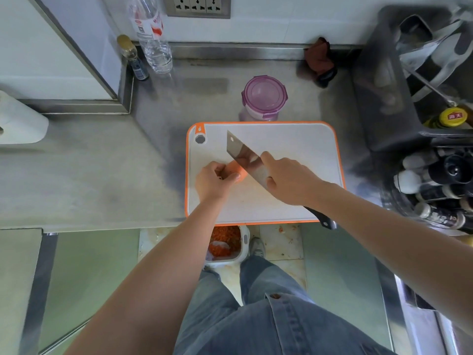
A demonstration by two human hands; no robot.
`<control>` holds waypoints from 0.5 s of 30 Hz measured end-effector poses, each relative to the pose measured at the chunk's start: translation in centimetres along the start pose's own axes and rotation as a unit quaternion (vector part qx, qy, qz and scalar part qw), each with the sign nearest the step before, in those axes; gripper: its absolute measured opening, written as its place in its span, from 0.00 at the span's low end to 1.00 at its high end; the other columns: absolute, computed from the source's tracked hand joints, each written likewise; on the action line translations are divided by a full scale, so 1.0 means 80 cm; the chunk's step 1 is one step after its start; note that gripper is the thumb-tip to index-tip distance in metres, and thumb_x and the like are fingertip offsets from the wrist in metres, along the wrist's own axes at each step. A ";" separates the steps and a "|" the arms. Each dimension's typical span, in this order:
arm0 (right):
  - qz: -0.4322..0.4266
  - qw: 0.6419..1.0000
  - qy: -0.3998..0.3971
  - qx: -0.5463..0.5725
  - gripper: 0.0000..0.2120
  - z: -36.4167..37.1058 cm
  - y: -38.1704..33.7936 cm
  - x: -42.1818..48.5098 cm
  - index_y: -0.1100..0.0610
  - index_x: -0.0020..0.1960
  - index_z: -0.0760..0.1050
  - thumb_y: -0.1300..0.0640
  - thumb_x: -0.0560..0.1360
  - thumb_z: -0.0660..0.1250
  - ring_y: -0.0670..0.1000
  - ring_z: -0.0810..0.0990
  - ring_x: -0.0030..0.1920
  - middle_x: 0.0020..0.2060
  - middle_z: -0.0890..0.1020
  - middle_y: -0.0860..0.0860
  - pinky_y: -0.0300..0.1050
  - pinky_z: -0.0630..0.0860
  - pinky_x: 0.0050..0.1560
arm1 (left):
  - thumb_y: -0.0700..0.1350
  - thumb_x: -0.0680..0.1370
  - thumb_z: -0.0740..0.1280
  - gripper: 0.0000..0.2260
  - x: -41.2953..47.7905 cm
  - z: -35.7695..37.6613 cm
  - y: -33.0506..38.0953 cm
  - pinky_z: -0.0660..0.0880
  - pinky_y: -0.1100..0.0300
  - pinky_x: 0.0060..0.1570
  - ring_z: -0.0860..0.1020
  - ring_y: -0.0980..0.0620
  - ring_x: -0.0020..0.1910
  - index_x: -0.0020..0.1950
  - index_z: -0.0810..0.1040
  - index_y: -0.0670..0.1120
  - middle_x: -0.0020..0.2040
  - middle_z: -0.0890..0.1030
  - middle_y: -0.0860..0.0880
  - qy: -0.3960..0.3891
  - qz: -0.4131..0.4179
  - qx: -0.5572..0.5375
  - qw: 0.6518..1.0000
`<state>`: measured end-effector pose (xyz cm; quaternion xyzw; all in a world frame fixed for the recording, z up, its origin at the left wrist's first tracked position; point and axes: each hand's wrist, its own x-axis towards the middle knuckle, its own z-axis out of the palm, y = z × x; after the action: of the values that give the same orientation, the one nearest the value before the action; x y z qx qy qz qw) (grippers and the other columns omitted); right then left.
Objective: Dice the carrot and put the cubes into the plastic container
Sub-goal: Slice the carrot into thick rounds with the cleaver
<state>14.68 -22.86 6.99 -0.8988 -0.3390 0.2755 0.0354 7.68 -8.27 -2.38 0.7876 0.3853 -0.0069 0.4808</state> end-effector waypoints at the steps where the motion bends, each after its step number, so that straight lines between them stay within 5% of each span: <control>1: 0.000 1.000 -0.007 0.003 0.15 -0.002 0.002 -0.004 0.59 0.65 0.59 0.61 0.80 0.56 0.47 0.67 0.31 0.32 0.67 0.49 0.41 0.61 0.28 | 0.47 0.70 0.77 0.15 0.000 0.000 -0.001 0.75 0.58 0.47 0.80 0.48 0.48 0.53 0.81 0.44 0.50 0.84 0.47 -0.002 0.004 0.005 1.000; 15: -0.002 1.000 -0.012 0.025 0.15 0.014 -0.007 0.014 0.58 0.64 0.59 0.61 0.80 0.58 0.48 0.72 0.32 0.33 0.69 0.50 0.41 0.68 0.29 | 0.47 0.71 0.76 0.13 -0.001 -0.004 0.001 0.73 0.61 0.47 0.79 0.52 0.46 0.53 0.81 0.44 0.49 0.83 0.49 -0.005 0.022 0.006 1.000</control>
<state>14.47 -21.86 5.64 -0.8938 -0.3339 0.2945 0.0544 7.59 -8.09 -2.15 0.7991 0.3651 -0.0027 0.4777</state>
